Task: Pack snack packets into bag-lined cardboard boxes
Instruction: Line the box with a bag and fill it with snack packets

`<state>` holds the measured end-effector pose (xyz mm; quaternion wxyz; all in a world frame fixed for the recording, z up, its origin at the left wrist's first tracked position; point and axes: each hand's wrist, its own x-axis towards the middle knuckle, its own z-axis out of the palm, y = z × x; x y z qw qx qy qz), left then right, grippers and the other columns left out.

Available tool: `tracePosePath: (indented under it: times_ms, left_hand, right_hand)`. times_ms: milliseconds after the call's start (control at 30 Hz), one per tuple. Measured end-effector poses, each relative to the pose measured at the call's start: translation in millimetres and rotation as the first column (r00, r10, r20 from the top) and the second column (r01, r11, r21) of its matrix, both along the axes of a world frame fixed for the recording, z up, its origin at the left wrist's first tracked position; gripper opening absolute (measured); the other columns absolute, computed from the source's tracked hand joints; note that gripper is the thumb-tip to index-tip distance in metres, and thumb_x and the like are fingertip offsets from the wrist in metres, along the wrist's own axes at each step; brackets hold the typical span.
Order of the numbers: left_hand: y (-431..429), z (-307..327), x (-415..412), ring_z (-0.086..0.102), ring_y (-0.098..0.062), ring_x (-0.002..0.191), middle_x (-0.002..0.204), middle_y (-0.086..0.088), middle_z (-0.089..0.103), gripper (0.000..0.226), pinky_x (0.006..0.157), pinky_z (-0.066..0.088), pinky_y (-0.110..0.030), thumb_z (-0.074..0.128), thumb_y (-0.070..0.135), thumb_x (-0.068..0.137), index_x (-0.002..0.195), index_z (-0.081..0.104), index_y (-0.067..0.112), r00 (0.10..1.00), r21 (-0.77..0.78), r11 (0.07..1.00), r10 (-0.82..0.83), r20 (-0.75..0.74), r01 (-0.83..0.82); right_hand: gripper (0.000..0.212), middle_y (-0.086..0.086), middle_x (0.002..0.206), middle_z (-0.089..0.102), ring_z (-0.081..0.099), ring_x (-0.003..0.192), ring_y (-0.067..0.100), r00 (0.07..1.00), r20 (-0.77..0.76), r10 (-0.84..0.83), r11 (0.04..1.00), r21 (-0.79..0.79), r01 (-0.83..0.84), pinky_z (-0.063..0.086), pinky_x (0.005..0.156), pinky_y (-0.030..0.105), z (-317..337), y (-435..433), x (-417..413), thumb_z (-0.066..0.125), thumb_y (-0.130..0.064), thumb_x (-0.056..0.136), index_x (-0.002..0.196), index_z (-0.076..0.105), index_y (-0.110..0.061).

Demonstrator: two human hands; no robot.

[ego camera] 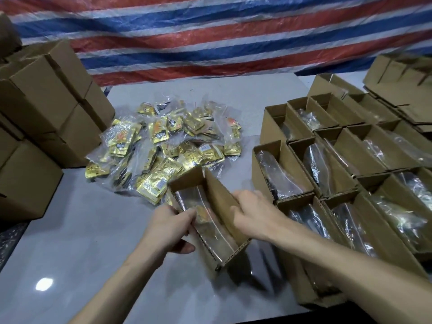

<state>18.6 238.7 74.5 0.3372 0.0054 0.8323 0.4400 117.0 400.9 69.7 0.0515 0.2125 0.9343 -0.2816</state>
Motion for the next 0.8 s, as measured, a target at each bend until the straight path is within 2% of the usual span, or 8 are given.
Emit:
tracePosePath:
  times_ms: [167, 200, 267, 333, 433, 533, 633, 800]
  left_hand:
    - [38.2, 49.7, -13.2, 0.066, -0.025, 0.043, 0.058, 0.001, 0.065, 0.027, 0.042, 0.058, -0.04, 0.072, 0.018, 0.088, 0.073, 0.05, 0.022, 0.969, 0.125, 0.983, -0.103, -0.226, 0.133]
    - [49.3, 54.8, -18.9, 0.066, -0.023, 0.044, 0.061, 0.001, 0.066, 0.025, 0.042, 0.058, -0.042, 0.071, 0.018, 0.088, 0.078, 0.049, 0.022, 0.953, 0.127, 0.977, -0.13, -0.272, 0.17]
    - [70.8, 63.2, -31.0, 0.072, -0.028, 0.062, 0.089, -0.005, 0.067, 0.024, 0.051, 0.06, -0.046, 0.067, 0.021, 0.09, 0.102, 0.046, 0.023, 0.93, 0.1, 0.969, -0.186, -0.318, 0.227]
    - [94.0, 66.9, -47.5, 0.071, -0.033, 0.085, 0.108, -0.01, 0.064, 0.034, 0.058, 0.062, -0.049, 0.06, 0.014, 0.091, 0.119, 0.041, 0.019, 0.93, 0.139, 0.956, -0.207, -0.305, 0.259]
    - [127.8, 72.5, -73.6, 0.067, -0.036, 0.097, 0.117, -0.015, 0.062, 0.021, 0.049, 0.058, -0.039, 0.05, 0.001, 0.096, 0.113, 0.047, 0.013, 0.944, 0.252, 0.925, -0.223, -0.242, 0.283]
    - [156.2, 73.8, -97.9, 0.068, -0.037, 0.093, 0.112, -0.016, 0.064, 0.021, 0.049, 0.058, -0.038, 0.043, -0.003, 0.097, 0.1, 0.056, 0.014, 0.937, 0.264, 0.912, -0.255, -0.238, 0.315]
    - [181.3, 69.1, -115.4, 0.069, -0.039, 0.081, 0.103, -0.02, 0.064, 0.023, 0.051, 0.061, -0.044, 0.04, -0.004, 0.097, 0.087, 0.052, 0.012, 0.943, 0.257, 0.916, -0.258, -0.212, 0.309]
    - [219.8, 45.3, -137.5, 0.068, -0.043, 0.089, 0.117, -0.02, 0.06, 0.027, 0.057, 0.062, -0.05, 0.038, 0.0, 0.1, 0.106, 0.064, 0.005, 0.936, 0.188, 0.931, -0.269, -0.229, 0.313]
  right_hand:
    - [0.015, -0.003, 0.065, 0.054, 0.055, 0.063, 0.007, 0.961, -0.224, -0.162, 0.987, -0.035, 0.158, 0.037, 0.048, 0.022, 32.0, 35.6, -24.3, 0.054, -0.014, 0.093, 0.078, 0.055, -0.013]
    - [0.013, -0.004, 0.065, 0.054, 0.053, 0.061, 0.005, 0.948, -0.26, -0.186, 0.982, -0.04, 0.182, 0.035, 0.045, 0.018, 38.9, 43.8, -30.8, 0.055, -0.014, 0.093, 0.08, 0.056, -0.012]
    - [0.005, -0.003, 0.064, 0.053, 0.053, 0.055, 0.003, 0.923, -0.322, -0.209, 0.978, -0.053, 0.203, 0.033, 0.039, 0.011, 53.9, 60.5, -44.8, 0.054, -0.011, 0.092, 0.09, 0.058, -0.013]
    - [0.007, 0.0, 0.068, 0.055, 0.058, 0.056, 0.005, 0.902, -0.37, -0.225, 0.974, -0.055, 0.22, 0.042, 0.045, 0.018, 67.3, 78.1, -59.3, 0.053, -0.01, 0.092, 0.095, 0.053, -0.016]
    - [0.009, 0.007, 0.084, 0.063, 0.062, 0.076, 0.02, 0.894, -0.386, -0.227, 0.966, 0.028, 0.258, 0.044, 0.058, 0.028, 81.7, 105.9, -83.7, 0.053, -0.013, 0.093, 0.098, 0.059, -0.008]
    - [0.012, 0.01, 0.089, 0.062, 0.062, 0.081, 0.023, 0.895, -0.382, -0.232, 0.961, 0.053, 0.272, 0.052, 0.063, 0.033, 87.7, 131.4, -109.0, 0.053, -0.008, 0.091, 0.099, 0.061, -0.007]
    - [0.008, 0.008, 0.081, 0.055, 0.058, 0.076, 0.02, 0.902, -0.347, -0.257, 0.948, 0.091, 0.305, 0.041, 0.051, 0.028, 84.6, 153.9, -132.8, 0.053, -0.001, 0.087, 0.091, 0.056, -0.007]
    - [0.016, 0.006, 0.083, 0.051, 0.056, 0.082, 0.022, 0.892, -0.338, -0.299, 0.931, 0.104, 0.351, 0.044, 0.058, 0.03, 59.9, 184.7, -157.7, 0.054, 0.001, 0.083, 0.097, 0.055, -0.008]
